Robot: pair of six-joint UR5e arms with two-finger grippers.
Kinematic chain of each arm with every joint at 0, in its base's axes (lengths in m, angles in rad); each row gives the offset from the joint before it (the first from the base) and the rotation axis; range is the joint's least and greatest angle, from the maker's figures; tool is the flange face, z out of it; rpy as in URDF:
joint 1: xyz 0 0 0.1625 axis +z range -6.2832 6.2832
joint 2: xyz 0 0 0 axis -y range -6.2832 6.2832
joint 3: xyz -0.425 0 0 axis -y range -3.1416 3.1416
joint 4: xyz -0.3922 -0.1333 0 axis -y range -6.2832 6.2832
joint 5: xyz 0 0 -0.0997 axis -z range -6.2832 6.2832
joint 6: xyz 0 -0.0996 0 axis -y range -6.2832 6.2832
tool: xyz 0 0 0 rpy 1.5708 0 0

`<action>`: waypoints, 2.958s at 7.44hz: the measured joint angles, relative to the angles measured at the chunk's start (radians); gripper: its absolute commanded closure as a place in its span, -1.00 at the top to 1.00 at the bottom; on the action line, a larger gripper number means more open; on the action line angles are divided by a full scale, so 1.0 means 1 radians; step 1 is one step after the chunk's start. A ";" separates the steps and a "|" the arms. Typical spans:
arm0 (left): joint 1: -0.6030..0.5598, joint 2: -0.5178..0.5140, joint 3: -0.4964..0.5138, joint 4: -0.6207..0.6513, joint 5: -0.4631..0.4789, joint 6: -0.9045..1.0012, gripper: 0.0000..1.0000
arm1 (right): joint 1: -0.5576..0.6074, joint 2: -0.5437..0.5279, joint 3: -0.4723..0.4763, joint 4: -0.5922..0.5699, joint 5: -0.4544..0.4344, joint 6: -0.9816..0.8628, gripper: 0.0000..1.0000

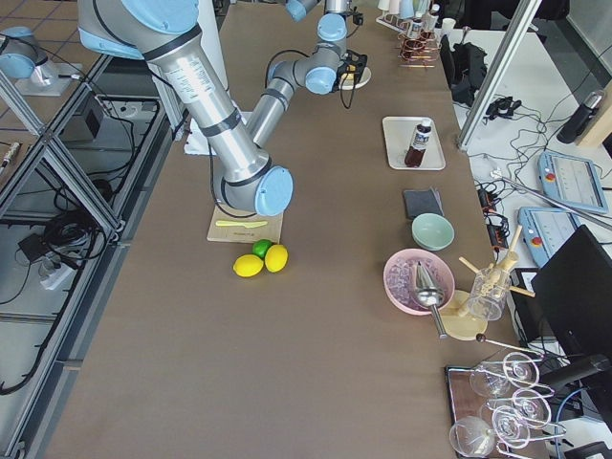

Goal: Place donut on tray

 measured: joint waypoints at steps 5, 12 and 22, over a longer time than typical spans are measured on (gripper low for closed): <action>-0.003 0.001 0.000 0.000 -0.007 0.000 -1.00 | -0.011 0.001 0.007 0.000 -0.001 0.009 1.00; -0.077 -0.136 0.360 -0.237 -0.003 -0.012 -1.00 | 0.036 -0.127 0.108 -0.006 0.002 0.004 1.00; -0.045 -0.541 1.278 -0.719 0.254 -0.130 0.95 | 0.218 -0.545 0.182 0.000 0.030 -0.417 1.00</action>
